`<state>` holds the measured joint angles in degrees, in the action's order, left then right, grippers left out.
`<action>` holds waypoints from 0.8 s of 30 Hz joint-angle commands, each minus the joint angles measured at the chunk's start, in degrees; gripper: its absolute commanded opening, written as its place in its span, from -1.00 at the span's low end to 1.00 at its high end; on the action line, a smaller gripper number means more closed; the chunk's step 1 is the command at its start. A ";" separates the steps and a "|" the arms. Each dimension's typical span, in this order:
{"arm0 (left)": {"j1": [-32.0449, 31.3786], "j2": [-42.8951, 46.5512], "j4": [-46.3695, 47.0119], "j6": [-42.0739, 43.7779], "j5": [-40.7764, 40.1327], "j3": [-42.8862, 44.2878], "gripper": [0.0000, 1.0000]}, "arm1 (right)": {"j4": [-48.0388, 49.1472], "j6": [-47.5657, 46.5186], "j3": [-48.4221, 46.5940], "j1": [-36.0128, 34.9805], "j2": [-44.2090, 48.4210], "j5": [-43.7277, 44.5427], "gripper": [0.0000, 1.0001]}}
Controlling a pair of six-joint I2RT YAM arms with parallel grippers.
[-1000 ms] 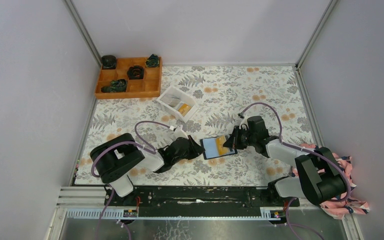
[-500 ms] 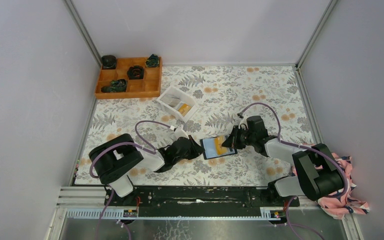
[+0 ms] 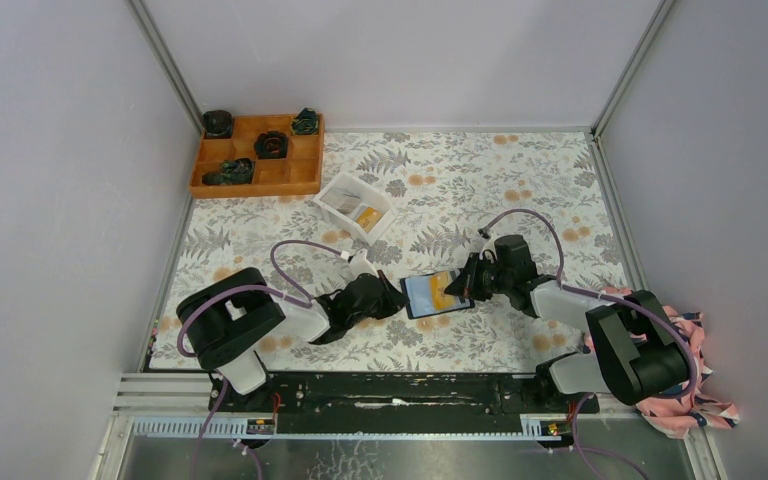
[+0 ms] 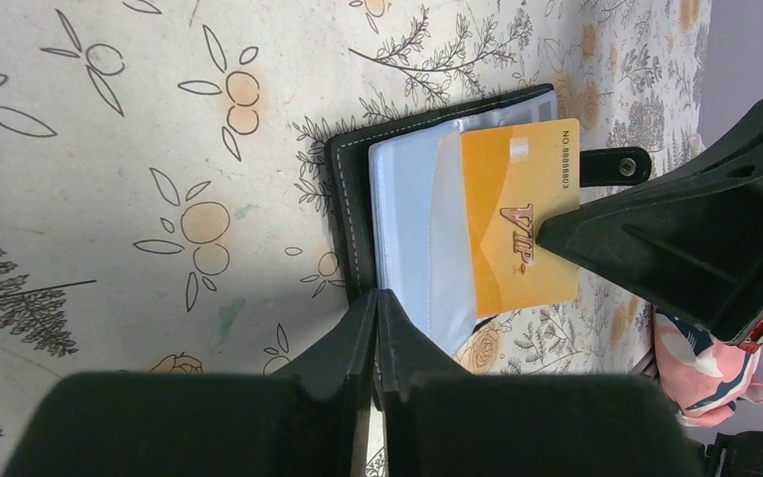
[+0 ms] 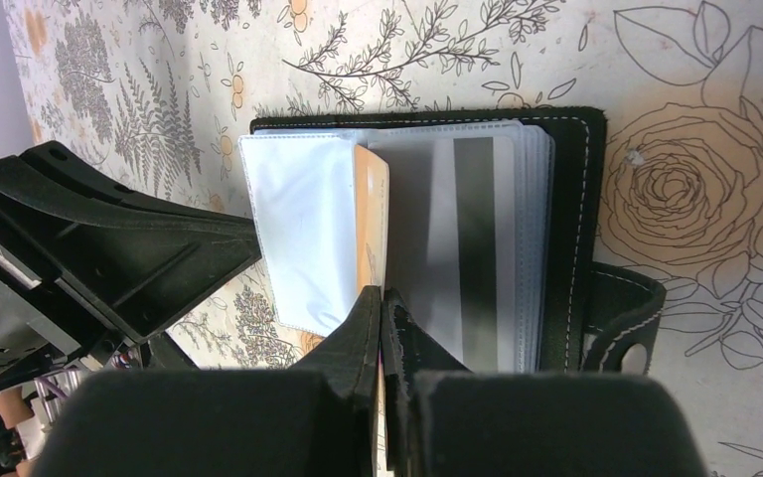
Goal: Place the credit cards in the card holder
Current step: Insert the credit card into the card holder.
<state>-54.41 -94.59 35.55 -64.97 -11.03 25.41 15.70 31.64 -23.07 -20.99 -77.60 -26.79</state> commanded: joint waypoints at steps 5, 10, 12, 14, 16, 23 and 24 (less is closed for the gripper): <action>-0.67 -0.78 -8.85 1.59 -3.18 -0.10 -0.83 | -1.70 0.60 2.06 -0.12 -0.06 3.35 -1.00; -0.81 -0.85 -9.62 1.69 -3.44 -0.02 -0.90 | -0.38 1.56 2.96 -0.12 -0.78 2.50 -1.00; -0.79 -0.93 -9.90 1.69 -3.56 0.07 -0.92 | 0.41 2.11 3.47 -0.16 -0.95 2.13 -1.00; -0.84 -1.17 -10.20 1.78 -3.60 0.26 -0.99 | 1.46 2.83 4.11 -0.11 -0.98 1.60 -1.00; -0.79 -1.39 -10.47 1.91 -3.53 0.55 -1.00 | 2.94 3.93 4.77 -0.11 -0.97 0.66 -1.00; -0.93 -2.10 -11.05 1.95 -3.57 1.05 -1.00 | 8.80 9.09 7.57 -0.12 0.12 -2.47 -1.00; -0.91 -2.00 -11.29 1.95 -3.68 1.06 -1.00 | 9.25 9.84 8.00 -0.14 0.74 -2.25 -1.00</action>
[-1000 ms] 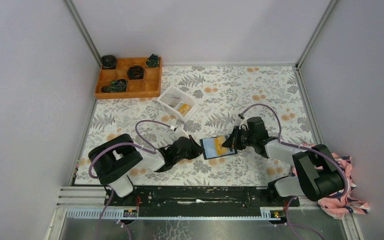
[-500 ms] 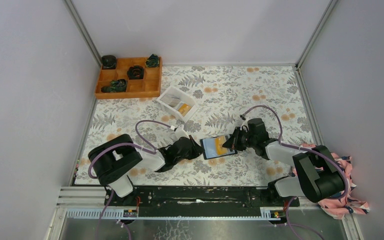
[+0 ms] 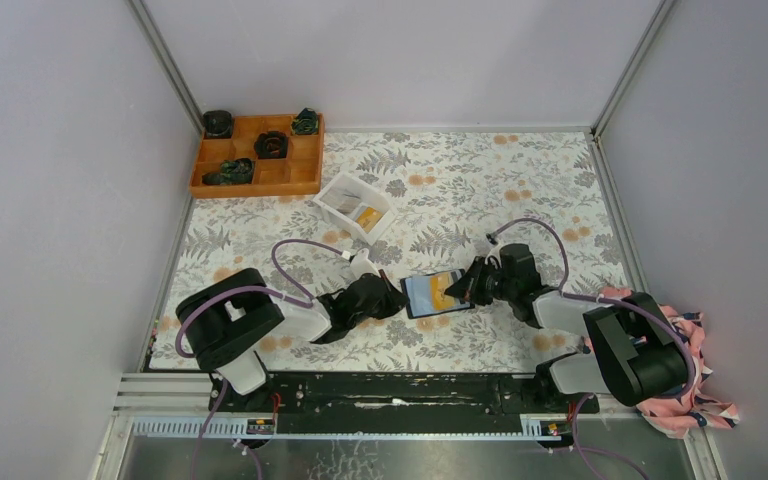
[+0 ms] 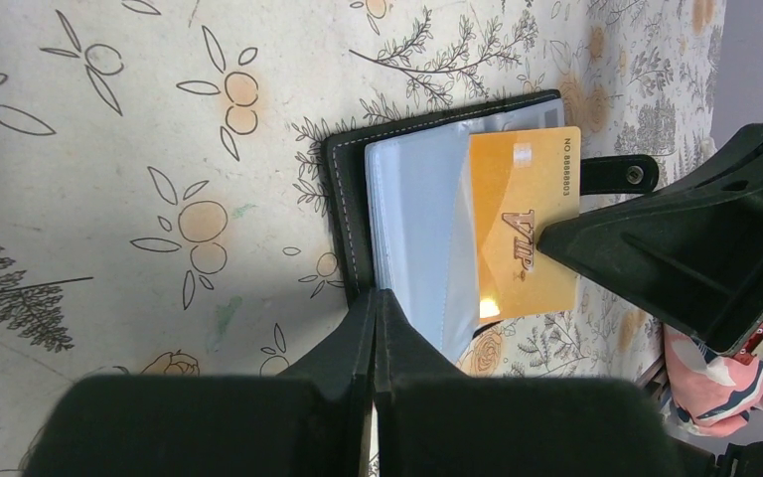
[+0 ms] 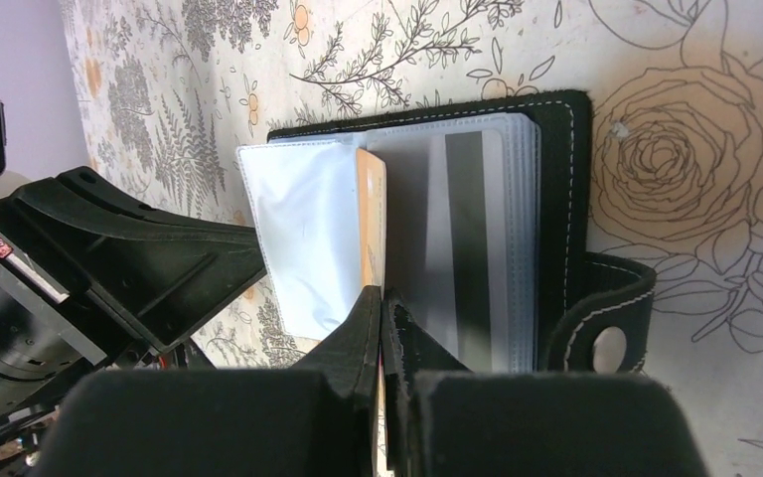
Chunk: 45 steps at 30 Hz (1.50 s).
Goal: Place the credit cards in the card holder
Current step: Insert the credit card into the card holder.
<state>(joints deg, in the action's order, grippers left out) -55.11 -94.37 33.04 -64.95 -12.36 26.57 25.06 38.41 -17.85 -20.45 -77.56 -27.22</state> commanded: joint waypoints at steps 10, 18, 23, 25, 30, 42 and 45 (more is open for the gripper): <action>-0.29 -1.78 -9.39 1.93 -2.67 -0.11 -1.00 | -6.97 2.04 1.37 -0.65 6.11 5.62 -1.00; -0.36 -2.50 -9.33 1.93 -2.67 -0.03 -1.00 | -4.10 1.97 2.20 -0.69 3.10 3.95 -1.00; -0.36 -2.82 -9.35 1.93 -2.74 0.27 -1.00 | -1.32 2.44 1.99 -0.65 -0.33 0.89 -1.00; -0.35 -2.85 -9.60 2.08 -2.91 0.52 -1.00 | -0.68 2.46 2.03 -0.68 -1.37 0.36 -1.00; -0.39 -3.39 -10.57 2.87 -3.06 1.91 -1.00 | -0.01 2.10 1.56 -0.69 -3.50 -0.92 -1.00; -0.39 -4.33 -12.87 4.90 -3.91 2.88 -1.00 | 1.40 1.60 -0.43 -0.61 -7.05 -2.23 -1.00; -0.24 -4.41 -13.36 5.30 -4.10 3.09 -1.00 | 1.46 1.16 -0.37 -0.59 -7.91 -2.93 -1.00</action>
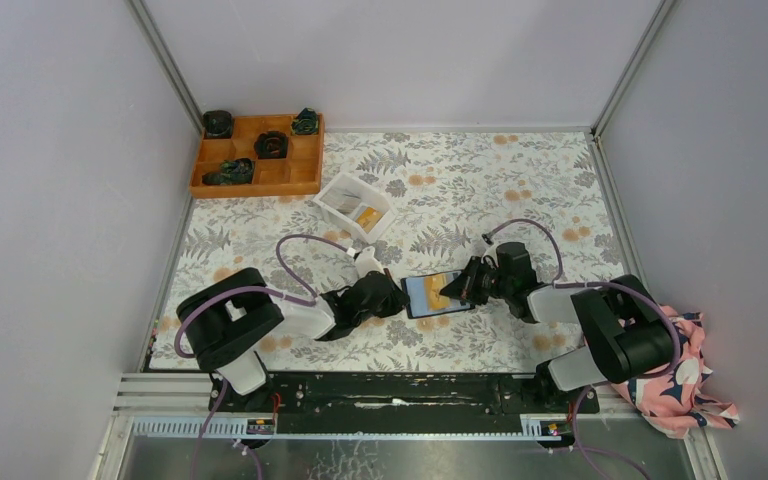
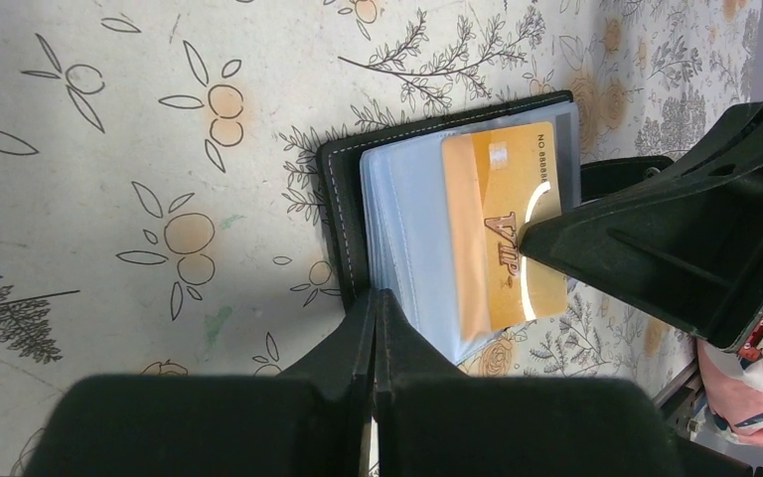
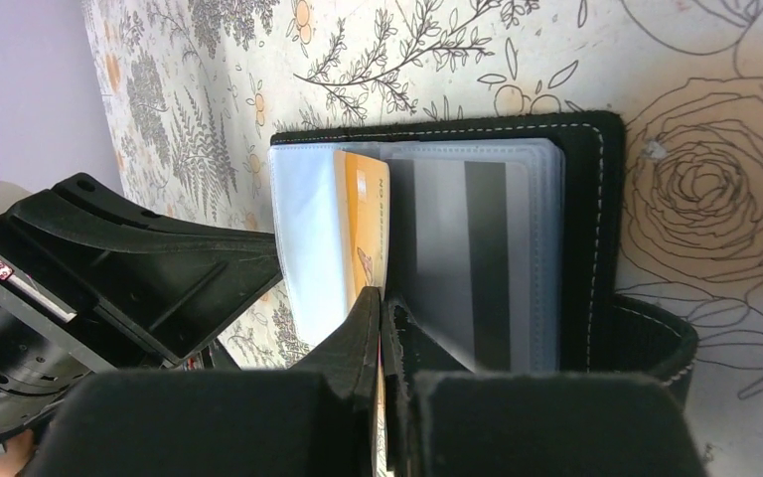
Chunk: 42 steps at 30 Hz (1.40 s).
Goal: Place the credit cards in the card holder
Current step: Insert the credit card into the card holder.
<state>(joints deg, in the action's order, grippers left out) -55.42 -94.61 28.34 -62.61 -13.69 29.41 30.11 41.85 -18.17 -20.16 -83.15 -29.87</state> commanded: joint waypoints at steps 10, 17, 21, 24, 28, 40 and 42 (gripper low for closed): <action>0.54 -5.13 -9.44 3.94 -2.95 1.49 -1.00 | -5.36 -4.40 0.91 -0.95 -2.22 -1.43 -1.00; 0.57 -6.08 -9.29 4.12 -2.44 2.18 -1.00 | -4.57 -4.14 -0.31 -2.06 -4.63 -1.80 -1.00; 0.48 -6.34 -9.44 4.25 -2.30 2.50 -1.00 | -6.17 -4.55 -1.59 -4.11 -4.65 -0.24 -0.77; 0.54 -6.15 -9.50 4.25 -2.37 2.29 -1.00 | -8.01 -5.16 -2.69 -5.31 -3.96 1.30 -0.56; 0.57 -5.85 -9.61 4.21 -2.52 2.04 -1.00 | -11.36 -6.45 -3.89 -6.11 -2.01 3.55 -0.35; 0.57 -5.57 -9.32 3.99 -2.61 1.27 -1.00 | -22.67 -11.24 -6.83 -6.23 8.39 12.51 -0.06; 0.65 -5.50 -9.58 4.07 -2.55 1.31 -1.00 | -22.81 -11.54 -6.97 -6.24 9.39 13.07 -0.05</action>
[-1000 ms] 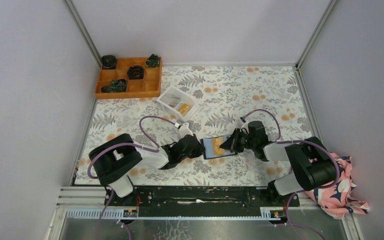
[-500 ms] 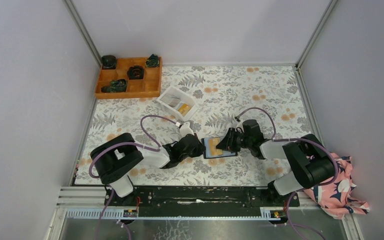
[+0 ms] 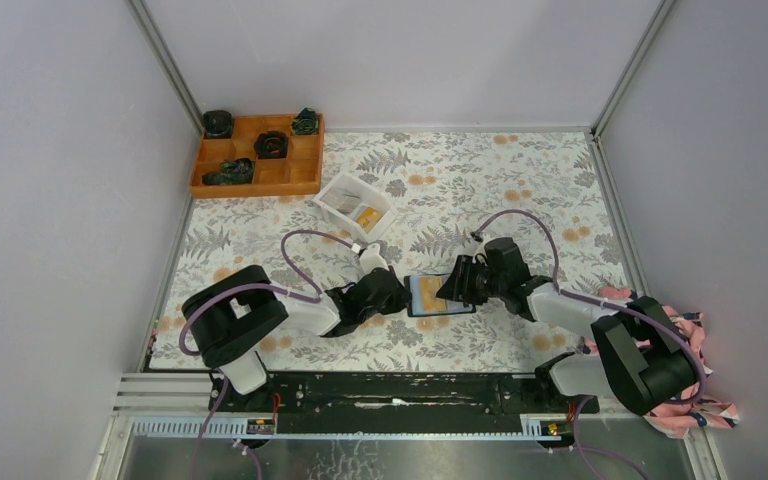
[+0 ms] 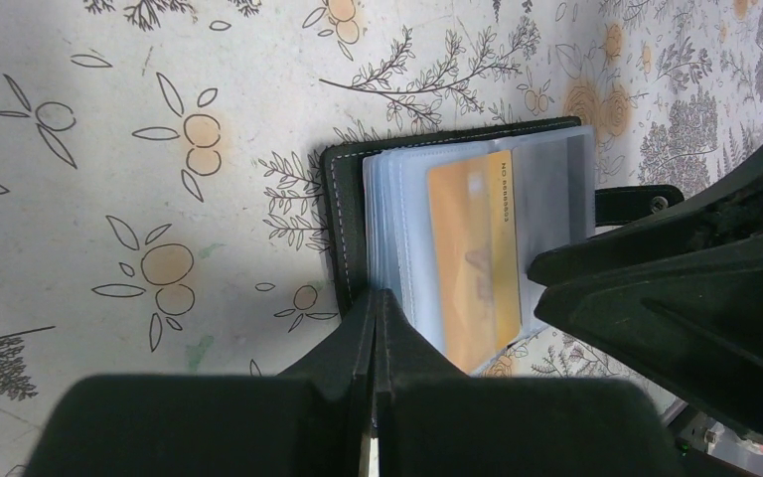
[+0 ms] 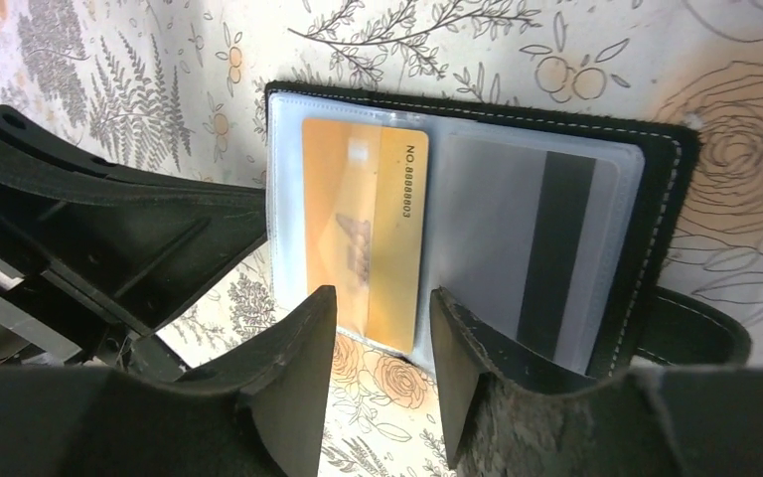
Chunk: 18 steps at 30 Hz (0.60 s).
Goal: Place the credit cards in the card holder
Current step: Insert the credit card into the card holder.
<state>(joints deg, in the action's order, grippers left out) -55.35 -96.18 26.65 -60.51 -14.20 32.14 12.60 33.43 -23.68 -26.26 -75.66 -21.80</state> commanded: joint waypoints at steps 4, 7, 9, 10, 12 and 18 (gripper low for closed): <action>0.58 -3.88 -8.13 2.15 -2.15 -1.29 -1.00 | -6.84 -4.35 -2.23 -0.17 3.16 7.94 -0.10; 0.55 -4.02 -8.19 2.20 -2.07 -1.23 -1.00 | -8.15 -5.61 -3.42 -0.16 2.36 9.54 -0.44; 0.53 -4.33 -8.15 2.24 -1.98 -1.08 -1.00 | -8.06 -6.11 -3.77 -0.13 1.62 10.22 -0.65; 0.59 -4.52 -8.19 2.24 -1.90 -1.03 -1.00 | -7.82 -6.24 -3.93 -0.12 1.12 10.35 -0.72; 0.63 -5.03 -7.98 2.24 -1.97 -1.07 -1.00 | -7.48 -6.56 -4.24 -0.14 -0.01 10.40 -0.84; 0.59 -6.44 -7.16 2.15 -1.70 -1.38 -1.00 | -6.50 -6.89 -5.02 -0.42 -2.00 10.29 -0.95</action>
<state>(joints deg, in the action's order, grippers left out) -55.33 -96.92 27.29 -60.51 -14.24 32.14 6.26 28.29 -26.96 -26.26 -76.34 -13.98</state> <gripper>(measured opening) 0.010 0.039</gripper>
